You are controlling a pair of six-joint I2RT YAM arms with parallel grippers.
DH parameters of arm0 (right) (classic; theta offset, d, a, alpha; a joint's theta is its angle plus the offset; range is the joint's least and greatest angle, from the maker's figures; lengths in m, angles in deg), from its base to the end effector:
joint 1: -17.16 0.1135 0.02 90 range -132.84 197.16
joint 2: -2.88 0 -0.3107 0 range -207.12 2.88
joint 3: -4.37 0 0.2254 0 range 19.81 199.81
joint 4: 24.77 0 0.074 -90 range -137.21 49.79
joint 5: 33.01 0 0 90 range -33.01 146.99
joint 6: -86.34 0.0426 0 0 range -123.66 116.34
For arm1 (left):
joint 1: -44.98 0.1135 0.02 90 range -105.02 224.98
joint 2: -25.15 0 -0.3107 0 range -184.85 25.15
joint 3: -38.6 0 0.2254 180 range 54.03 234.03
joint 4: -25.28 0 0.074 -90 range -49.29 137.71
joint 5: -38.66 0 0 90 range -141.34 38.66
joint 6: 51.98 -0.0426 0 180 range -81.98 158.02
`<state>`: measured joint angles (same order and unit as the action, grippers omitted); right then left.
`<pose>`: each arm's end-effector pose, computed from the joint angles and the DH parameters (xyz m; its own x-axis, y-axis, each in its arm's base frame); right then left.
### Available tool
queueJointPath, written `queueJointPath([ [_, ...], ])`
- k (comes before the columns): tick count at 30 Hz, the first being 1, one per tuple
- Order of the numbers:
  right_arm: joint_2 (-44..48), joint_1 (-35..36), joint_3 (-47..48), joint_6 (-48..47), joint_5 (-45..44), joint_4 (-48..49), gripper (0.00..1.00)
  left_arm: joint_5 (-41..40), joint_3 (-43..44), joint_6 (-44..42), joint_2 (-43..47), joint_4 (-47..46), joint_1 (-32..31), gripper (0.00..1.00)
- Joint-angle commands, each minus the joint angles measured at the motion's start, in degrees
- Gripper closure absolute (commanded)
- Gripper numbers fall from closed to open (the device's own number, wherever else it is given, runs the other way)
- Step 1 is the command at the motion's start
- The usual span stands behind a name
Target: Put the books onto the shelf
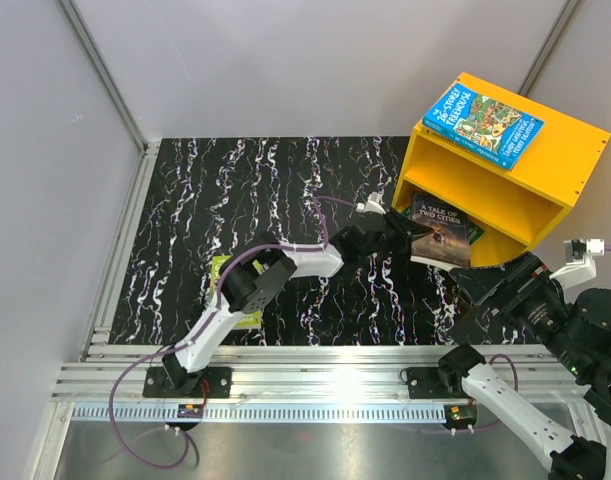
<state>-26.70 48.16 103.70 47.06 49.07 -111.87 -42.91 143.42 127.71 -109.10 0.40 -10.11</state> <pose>-0.0495 -0.0366 0.4437 -0.4694 0.6124 -0.6361 -0.0537 0.6993 0.7128 0.3090 -0.4537 0.2161 -0.8951 -0.4459 0.0062 -0.0406 0.0675 -0.9969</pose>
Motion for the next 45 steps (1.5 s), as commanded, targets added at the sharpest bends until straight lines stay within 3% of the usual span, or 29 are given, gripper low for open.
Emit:
queueJointPath([
  [1, -0.9, 0.2, 1.3, -1.1, -1.4, 0.1, 0.05, -21.5, 7.9, 0.6, 3.6, 4.4, -3.0, 1.0],
  [5, 0.1, 0.3, 2.4, -0.5, -2.3, -2.1, 0.05, -39.1, 16.1, -2.8, 2.6, 12.4, -7.7, 1.0],
  [7, 0.8, 0.3, 4.0, 0.3, -3.2, -3.2, 0.05, -38.8, 24.9, -2.7, -1.7, 17.7, -7.7, 1.0],
  [10, 1.8, 0.4, 5.8, 1.5, -4.4, -6.3, 0.05, -41.5, 29.3, -0.5, -5.2, 18.7, -8.1, 1.0],
  [14, 3.3, 0.9, 6.9, 3.2, -5.8, -8.8, 0.05, -51.4, 31.4, 1.5, -5.1, 25.9, -10.5, 1.0],
  [18, 4.9, 1.7, 6.9, 5.1, -7.3, -10.5, 0.05, -55.1, 33.0, 1.4, -6.4, 28.2, -11.5, 0.97],
  [21, 6.0, 2.7, 6.5, 6.3, -8.0, -11.7, 0.05, -61.2, 34.5, 6.0, -7.0, 34.1, -12.7, 0.78],
  [23, 6.7, 3.3, 6.3, 6.8, -8.6, -12.4, 0.05, -63.4, 35.0, 6.5, -7.9, 33.7, -13.1, 0.57],
  [24, 7.0, 3.5, 6.3, 7.4, -8.9, -12.6, 0.05, -63.1, 35.4, 6.9, -8.3, 33.9, -13.1, 0.43],
  [25, 7.2, 3.9, 6.3, 7.6, -9.4, -13.2, 0.05, -62.5, 36.5, 7.1, -9.3, 34.0, -13.1, 0.14],
  [27, 7.6, 4.2, 6.3, 8.1, -10.1, -13.9, 0.06, -61.6, 38.2, 9.4, -10.4, 36.7, -13.1, 0.01],
  [34, 8.6, 5.4, 5.5, 9.4, -11.1, -14.4, 0.06, -59.5, 39.5, 14.9, -12.3, 40.0, -13.1, 0.01],
  [38, 9.3, 5.6, 4.3, 10.4, -10.8, -13.9, 0.06, -58.9, 47.2, 16.2, -15.4, 44.2, -13.2, 0.01],
  [45, 9.4, 5.8, 3.7, 10.8, -10.7, -14.4, 0.07, -54.7, 50.0, 21.8, -19.8, 42.8, -12.2, 0.01],
])
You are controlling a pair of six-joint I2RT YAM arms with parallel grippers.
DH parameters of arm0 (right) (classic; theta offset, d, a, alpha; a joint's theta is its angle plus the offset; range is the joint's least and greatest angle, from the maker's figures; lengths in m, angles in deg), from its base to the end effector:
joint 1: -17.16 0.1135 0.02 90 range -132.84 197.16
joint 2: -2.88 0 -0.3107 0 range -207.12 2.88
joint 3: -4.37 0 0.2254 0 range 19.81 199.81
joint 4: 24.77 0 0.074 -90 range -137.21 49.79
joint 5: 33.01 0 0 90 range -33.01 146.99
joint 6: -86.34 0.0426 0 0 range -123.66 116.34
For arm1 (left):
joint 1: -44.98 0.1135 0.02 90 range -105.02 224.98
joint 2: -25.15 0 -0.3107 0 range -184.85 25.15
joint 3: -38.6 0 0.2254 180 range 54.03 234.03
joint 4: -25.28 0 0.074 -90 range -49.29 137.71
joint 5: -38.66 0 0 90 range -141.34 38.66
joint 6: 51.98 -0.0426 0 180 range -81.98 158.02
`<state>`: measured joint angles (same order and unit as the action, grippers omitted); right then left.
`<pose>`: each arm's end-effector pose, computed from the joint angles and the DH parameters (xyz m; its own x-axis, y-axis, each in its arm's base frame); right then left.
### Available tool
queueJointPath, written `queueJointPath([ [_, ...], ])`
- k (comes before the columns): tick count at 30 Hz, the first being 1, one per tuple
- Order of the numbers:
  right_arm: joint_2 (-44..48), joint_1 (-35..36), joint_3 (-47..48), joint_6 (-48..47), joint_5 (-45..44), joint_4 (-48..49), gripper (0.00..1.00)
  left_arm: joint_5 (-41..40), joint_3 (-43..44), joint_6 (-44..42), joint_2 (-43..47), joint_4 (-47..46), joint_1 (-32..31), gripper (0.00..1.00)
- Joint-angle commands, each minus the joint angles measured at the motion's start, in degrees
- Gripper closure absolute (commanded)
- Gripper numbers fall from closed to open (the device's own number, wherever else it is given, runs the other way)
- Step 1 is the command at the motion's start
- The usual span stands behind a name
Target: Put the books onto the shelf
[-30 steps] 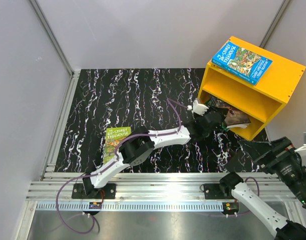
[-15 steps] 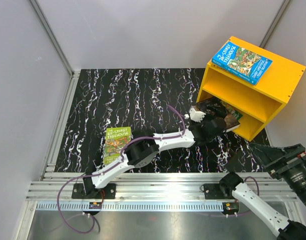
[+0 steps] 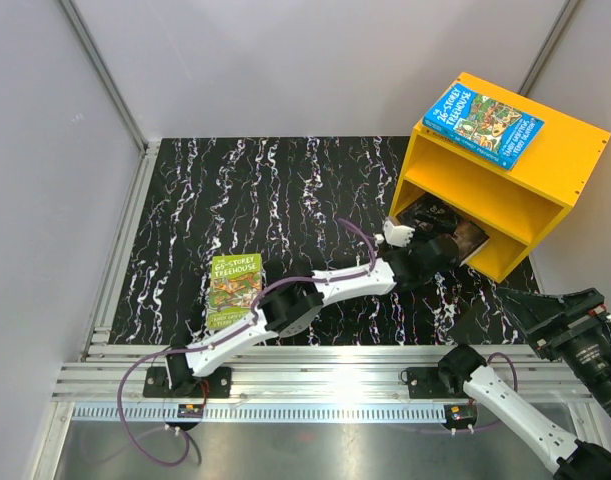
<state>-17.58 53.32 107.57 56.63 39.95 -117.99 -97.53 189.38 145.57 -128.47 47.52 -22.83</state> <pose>-0.0974 -0.0867 0.4248 -0.3607 0.7649 -0.5336 -0.0367 0.5601 0.8276 0.2616 -0.5599 0.1965 -0.3275 -0.9447 -0.0185 -0.2715 0.1129 -0.9558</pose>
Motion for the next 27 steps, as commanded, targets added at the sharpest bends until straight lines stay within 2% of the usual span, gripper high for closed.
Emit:
queueJointPath([
  [1, 0.3, 0.9, -0.1, 1.3, -1.6, -8.4, 0.07, 1.1, 3.3, 3.9, 0.1, -4.3, 0.6, 0.01],
  [5, 0.4, 1.3, -0.8, 1.5, -1.6, -8.5, 0.07, 5.7, -9.6, 3.8, 5.2, -15.6, 1.5, 0.01],
  [7, 0.7, 1.4, -2.1, 1.5, -1.2, -8.4, 0.06, 10.7, -14.8, 4.1, 7.1, -17.5, 1.7, 0.01],
  [10, 1.7, 1.5, -4.5, 1.8, -0.5, -7.5, 0.07, 11.9, -22.6, 3.5, 11.1, -20.1, 1.5, 0.01],
  [14, 2.0, 1.5, -5.9, 1.9, 0.7, -6.8, 0.07, 14.5, -27.8, 4.3, 12.8, -25.2, 2.2, 0.01],
  [20, 2.0, 1.6, -6.3, 2.5, 1.4, -7.3, 0.08, 17.8, -29.9, 2.3, 14.3, -27.5, 2.7, 0.01],
  [23, 1.8, 1.5, -6.0, 2.5, 1.7, -8.2, 0.09, 18.3, -34.5, 2.0, 17.6, -28.0, 2.9, 0.01],
  [27, 1.7, 1.5, -6.8, 2.6, 1.8, -9.3, 0.09, 20.1, -45.5, 2.1, 24.6, -27.1, 3.5, 0.01],
])
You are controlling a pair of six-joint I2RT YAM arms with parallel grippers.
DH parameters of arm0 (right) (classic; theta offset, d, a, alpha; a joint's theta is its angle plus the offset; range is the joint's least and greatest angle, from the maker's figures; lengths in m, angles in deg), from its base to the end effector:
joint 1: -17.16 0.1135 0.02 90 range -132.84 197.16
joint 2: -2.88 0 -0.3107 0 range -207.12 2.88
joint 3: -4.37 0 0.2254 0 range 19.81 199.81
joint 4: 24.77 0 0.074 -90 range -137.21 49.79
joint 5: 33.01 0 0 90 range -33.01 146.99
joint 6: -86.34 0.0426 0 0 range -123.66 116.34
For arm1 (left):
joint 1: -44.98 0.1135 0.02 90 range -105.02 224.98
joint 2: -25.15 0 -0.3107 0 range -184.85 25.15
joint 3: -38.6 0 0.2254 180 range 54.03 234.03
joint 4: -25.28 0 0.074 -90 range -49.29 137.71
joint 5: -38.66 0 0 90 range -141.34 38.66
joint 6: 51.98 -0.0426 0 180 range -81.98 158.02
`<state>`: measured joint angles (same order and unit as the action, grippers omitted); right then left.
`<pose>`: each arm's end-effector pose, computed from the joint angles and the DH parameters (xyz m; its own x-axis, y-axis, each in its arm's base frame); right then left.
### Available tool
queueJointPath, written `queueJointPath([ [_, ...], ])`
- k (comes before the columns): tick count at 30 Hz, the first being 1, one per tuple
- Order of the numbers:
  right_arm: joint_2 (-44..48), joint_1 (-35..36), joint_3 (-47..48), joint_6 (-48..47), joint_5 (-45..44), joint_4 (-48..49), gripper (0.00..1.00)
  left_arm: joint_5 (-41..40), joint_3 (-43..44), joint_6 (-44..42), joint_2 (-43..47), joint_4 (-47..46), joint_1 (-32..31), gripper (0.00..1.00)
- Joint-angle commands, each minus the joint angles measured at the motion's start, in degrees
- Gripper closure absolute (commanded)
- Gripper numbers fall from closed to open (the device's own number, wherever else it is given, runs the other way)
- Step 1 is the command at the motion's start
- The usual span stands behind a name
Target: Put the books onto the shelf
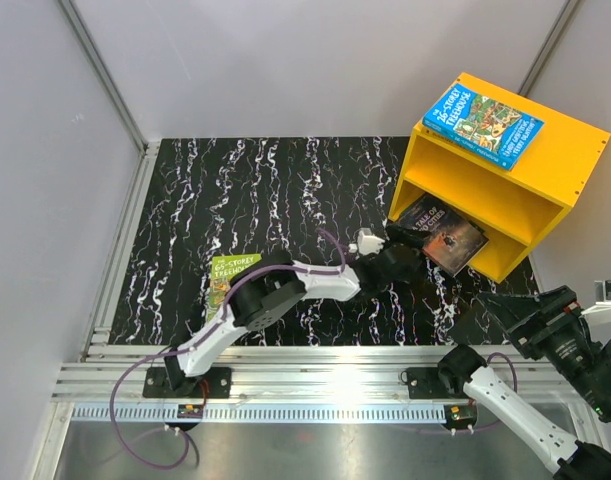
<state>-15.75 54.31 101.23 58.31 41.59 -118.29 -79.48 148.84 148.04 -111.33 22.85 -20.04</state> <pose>-0.0868 -0.0799 0.4031 -0.4325 0.7400 -0.5151 0.0079 0.5744 0.8185 0.2503 -0.4896 0.1828 -0.5214 -0.8427 0.1343 -0.3714 0.0824 -0.9248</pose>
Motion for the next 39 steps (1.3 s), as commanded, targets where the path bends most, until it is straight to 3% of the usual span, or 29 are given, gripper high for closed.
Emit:
queueJointPath([
  [1, 0.1, 0.5, -0.9, 1.0, 0.2, -8.9, 0.09, 2.7, -6.5, -0.9, 8.4, -2.6, 1.1, 0.01],
  [6, -0.1, 0.6, -5.4, 0.9, 1.1, -5.5, 0.1, 7.4, -14.9, -1.6, 13.4, -4.8, 2.5, 0.01],
  [10, -5.0, 0.6, -10.9, -0.3, 3.2, -1.7, 0.23, 7.8, -24.5, -5.0, 19.6, -6.4, 3.7, 0.01],
  [11, -6.1, 0.6, -12.7, -0.6, 4.3, -0.5, 0.36, 8.2, -26.1, -6.5, 22.8, -6.4, 4.1, 0.01],
  [15, -11.9, 0.6, -15.4, -2.0, 3.6, 7.3, 0.64, 12.8, -35.4, -14.3, 32.9, -4.1, 7.9, 0.01],
  [20, -28.7, 0.5, -16.9, -6.7, 1.3, 11.3, 0.84, 11.2, -44.3, -26.8, 51.1, 8.7, 13.5, 0.01],
  [22, -36.2, 0.4, -16.4, -7.6, -0.2, 12.1, 0.99, 8.8, -44.5, -35.0, 58.6, 15.8, 15.2, 0.01],
  [27, -49.6, -4.5, -14.6, -11.0, -3.8, 15.1, 1.0, 2.0, -42.1, -51.5, 70.4, 31.1, 16.8, 0.01],
  [30, -56.2, -11.3, -15.2, -16.3, -1.4, 18.6, 1.0, -0.8, -43.2, -57.4, 77.7, 33.6, 17.9, 0.01],
  [34, -62.6, -16.7, -16.4, -19.6, 2.7, 24.8, 1.0, -3.3, -47.2, -63.1, 87.1, 34.0, 19.0, 0.01],
  [39, -71.8, -18.9, -15.2, -22.7, 2.7, 29.7, 1.0, -5.3, -50.3, -63.7, 91.9, 35.8, 20.4, 0.01],
])
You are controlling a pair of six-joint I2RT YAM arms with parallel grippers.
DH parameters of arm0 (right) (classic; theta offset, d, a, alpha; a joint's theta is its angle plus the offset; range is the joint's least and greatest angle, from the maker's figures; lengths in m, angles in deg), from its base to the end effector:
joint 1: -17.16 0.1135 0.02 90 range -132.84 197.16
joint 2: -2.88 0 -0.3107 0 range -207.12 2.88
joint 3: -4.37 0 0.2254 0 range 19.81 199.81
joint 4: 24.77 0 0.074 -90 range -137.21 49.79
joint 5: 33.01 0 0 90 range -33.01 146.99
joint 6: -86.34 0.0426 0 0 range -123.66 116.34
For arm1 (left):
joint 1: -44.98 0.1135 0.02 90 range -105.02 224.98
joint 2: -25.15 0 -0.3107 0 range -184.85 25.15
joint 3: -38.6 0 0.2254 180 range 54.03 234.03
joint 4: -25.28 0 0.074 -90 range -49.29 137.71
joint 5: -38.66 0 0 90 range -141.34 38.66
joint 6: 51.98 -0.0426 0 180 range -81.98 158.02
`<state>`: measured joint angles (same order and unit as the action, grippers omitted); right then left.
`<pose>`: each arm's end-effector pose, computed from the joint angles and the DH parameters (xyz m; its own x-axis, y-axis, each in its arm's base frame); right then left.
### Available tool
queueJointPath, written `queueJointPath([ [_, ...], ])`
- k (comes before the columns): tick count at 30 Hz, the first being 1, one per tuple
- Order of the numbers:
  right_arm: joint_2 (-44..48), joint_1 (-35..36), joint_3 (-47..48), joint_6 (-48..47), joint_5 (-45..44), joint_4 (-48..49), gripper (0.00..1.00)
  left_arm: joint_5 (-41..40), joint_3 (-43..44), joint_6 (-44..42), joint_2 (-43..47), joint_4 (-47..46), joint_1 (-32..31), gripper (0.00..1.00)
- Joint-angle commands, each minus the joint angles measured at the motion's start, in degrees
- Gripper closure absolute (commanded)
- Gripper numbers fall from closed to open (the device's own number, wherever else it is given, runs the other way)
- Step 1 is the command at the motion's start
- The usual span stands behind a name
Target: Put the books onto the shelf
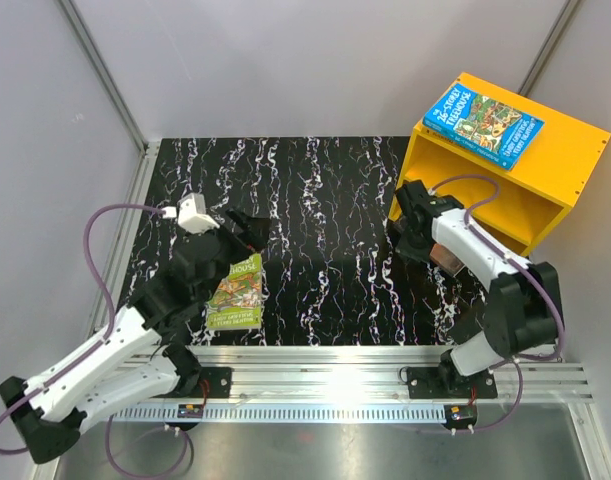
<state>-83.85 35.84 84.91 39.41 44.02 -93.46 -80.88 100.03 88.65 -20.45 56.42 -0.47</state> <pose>0.2460 0.0731 0.2879 -0.8433 0.4173 -0.3385 0.4370 0.8992 0.0198 0.1038 -0.0755 0.3676 -0.3389 -0.6145 -0.7125 0.0385 0.7476 -0.6631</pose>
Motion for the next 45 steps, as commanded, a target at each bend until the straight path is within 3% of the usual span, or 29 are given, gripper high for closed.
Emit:
queueJointPath([
  [1, -4.8, -0.5, 1.4, -5.0, -0.4, 5.4, 1.0, -3.9, -1.7, -4.7, 1.6, 2.1, 1.1, 0.01],
  [9, -10.6, -0.5, 0.9, -6.4, -9.4, 7.5, 1.0, -4.0, 1.6, -10.6, -3.3, 2.7, 3.1, 0.01],
  [16, -9.9, -0.5, -0.5, -7.1, -23.8, 9.5, 1.0, -3.1, -1.3, -10.1, -5.4, -0.7, 3.3, 0.01],
  [22, -14.0, -1.2, -0.1, -8.0, -29.1, 9.7, 1.0, -1.7, 0.0, -10.9, -9.0, -0.2, 3.4, 0.01],
  [34, -18.4, -4.9, 0.4, -13.6, -36.9, 18.2, 1.0, -1.2, 1.3, -10.7, -12.0, 1.4, 3.4, 0.01],
  [45, -23.6, -7.0, 9.6, -16.8, -35.0, 20.9, 1.0, -0.6, 1.3, -8.7, -13.6, 1.9, 3.4, 0.01],
])
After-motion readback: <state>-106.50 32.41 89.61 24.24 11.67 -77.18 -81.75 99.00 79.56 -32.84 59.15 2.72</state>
